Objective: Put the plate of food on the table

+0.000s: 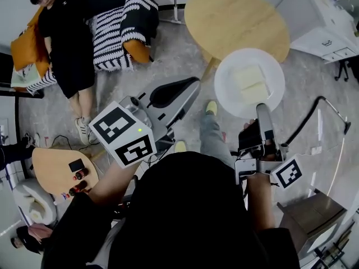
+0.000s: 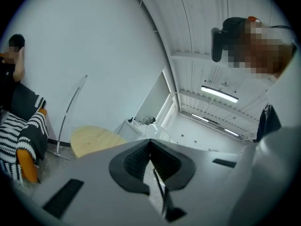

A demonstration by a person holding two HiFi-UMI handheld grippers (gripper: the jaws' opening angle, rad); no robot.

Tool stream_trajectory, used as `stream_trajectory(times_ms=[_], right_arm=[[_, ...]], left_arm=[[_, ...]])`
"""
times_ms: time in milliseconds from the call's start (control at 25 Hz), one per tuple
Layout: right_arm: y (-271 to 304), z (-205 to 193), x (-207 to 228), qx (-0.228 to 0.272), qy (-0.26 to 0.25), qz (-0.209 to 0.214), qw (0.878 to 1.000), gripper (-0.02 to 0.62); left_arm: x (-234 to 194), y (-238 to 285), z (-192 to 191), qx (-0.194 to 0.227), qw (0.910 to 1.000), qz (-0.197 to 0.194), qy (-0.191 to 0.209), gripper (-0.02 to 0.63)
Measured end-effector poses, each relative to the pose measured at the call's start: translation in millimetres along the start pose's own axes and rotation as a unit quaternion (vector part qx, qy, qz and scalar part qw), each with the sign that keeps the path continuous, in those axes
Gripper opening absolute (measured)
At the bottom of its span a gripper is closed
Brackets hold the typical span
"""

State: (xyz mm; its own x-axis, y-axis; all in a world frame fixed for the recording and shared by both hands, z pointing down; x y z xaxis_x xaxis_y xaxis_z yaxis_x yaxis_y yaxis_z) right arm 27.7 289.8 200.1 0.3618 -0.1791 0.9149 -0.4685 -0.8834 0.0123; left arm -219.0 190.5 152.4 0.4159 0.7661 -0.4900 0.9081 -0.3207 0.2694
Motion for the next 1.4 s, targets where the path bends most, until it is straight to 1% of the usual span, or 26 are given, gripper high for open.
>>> stream_trajectory(times_ms=[160, 360, 600, 920, 1080, 1160, 1400], right_arm=[[7.0, 13.4, 9.2, -0.003, 0.004, -0.001, 1.0, 0.015], [18.4, 31.0, 23.9, -0.003, 0.011, 0.002, 1.0, 0.015], [39.6, 60.4, 53.8, -0.011, 0.028, -0.004, 1.0, 0.015], [72.9, 112.0, 81.2, -0.019, 0.041, 0.004, 0.999, 0.015], [98.9, 160.6, 106.4, -0.028, 0.053, 0.003, 0.998, 0.017], [106.6, 178.1, 113.4, -0.033, 0.057, 0.003, 0.998, 0.016], [112.0, 185.7, 113.5, -0.046, 0.056, 0.011, 0.997, 0.017]], left_arm=[[-12.2, 12.6, 4.4, -0.003, 0.9999, 0.011, -0.008, 0.006], [-25.4, 33.0, 11.8, -0.008, 0.9997, 0.016, -0.019, 0.006], [-49.1, 74.4, 20.3, -0.027, 0.9988, 0.02, -0.035, 0.006], [-68.4, 125.9, 47.5, -0.044, 0.9975, 0.03, -0.046, 0.006], [-89.7, 170.7, 73.5, -0.047, 0.9966, 0.041, -0.055, 0.006], [-94.3, 185.6, 84.2, -0.049, 0.9962, 0.047, -0.055, 0.006], [-95.3, 188.2, 86.7, -0.042, 0.9958, 0.06, -0.055, 0.006]])
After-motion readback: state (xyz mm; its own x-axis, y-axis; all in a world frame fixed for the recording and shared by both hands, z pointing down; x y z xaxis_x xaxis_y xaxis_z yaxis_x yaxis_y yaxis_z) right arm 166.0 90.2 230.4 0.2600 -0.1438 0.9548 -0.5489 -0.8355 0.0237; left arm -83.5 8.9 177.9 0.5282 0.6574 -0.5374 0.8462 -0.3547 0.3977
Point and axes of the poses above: the fingertips, and each gripper's own axes: y forward along the fingers, x to its right, z out of its top, the point moved 8 cm from there along -y, backward along the fingers, and after that the axes turned 12 degrees about -x, right-handed, at the moved point
